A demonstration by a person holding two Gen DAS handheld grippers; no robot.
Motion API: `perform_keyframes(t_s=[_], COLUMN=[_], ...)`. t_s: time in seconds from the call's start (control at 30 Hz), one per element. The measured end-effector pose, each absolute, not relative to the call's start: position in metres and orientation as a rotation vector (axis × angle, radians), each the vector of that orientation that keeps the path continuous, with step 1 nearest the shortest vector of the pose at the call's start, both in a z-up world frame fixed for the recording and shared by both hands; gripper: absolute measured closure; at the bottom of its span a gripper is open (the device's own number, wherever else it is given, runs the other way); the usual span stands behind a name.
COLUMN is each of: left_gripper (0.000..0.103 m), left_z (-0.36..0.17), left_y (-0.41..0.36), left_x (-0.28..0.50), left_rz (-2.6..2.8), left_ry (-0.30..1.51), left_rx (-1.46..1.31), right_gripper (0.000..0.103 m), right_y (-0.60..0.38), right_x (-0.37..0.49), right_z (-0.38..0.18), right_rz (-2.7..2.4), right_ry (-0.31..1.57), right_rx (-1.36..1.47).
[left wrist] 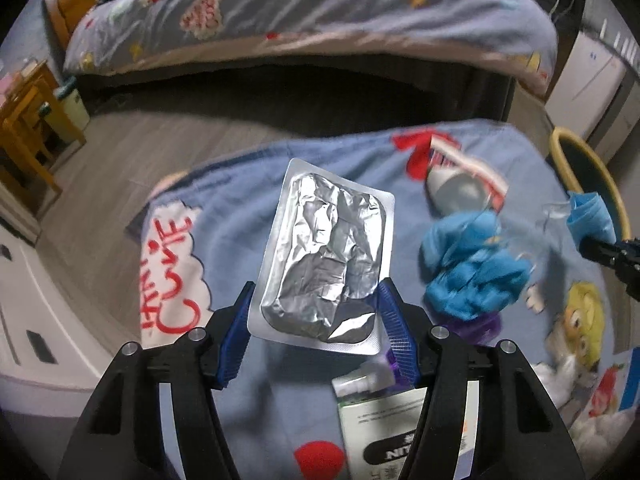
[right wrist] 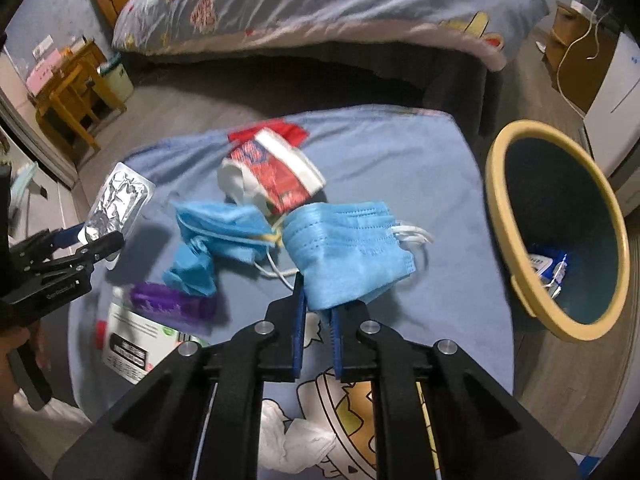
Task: Collect trash
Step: 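Grasp the silver foil packet with the left tool while the right tool grasps the blue face mask, then carry the foil packet and blue mask over the bin and open both tools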
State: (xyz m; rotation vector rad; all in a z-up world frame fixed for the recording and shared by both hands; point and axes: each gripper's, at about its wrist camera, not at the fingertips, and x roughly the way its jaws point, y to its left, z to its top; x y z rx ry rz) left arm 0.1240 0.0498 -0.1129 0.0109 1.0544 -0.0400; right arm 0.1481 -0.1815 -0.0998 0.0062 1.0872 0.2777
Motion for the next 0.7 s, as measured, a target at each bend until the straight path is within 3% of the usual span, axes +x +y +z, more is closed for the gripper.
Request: perform_keyframes(t_s=[0.3,0.7], left_gripper=[0.041,0.041], left_z=[-0.062,-0.033], left_y=[0.034,-0.015], left_x=[0.115,0.109], left_rz=[-0.102,-0.228], left_ry=[0.916,0.826], left_rx=[-0.016,0.028], right_gripper=[0.093,0.093], right_y=[-0.196,-0.265], right_x=[0.137,0.131], right_z=[-0.047,0.033], right_rz=[0.285,0.277], right_ry=[0.975,0.830], right_rx=[0.045,0.015])
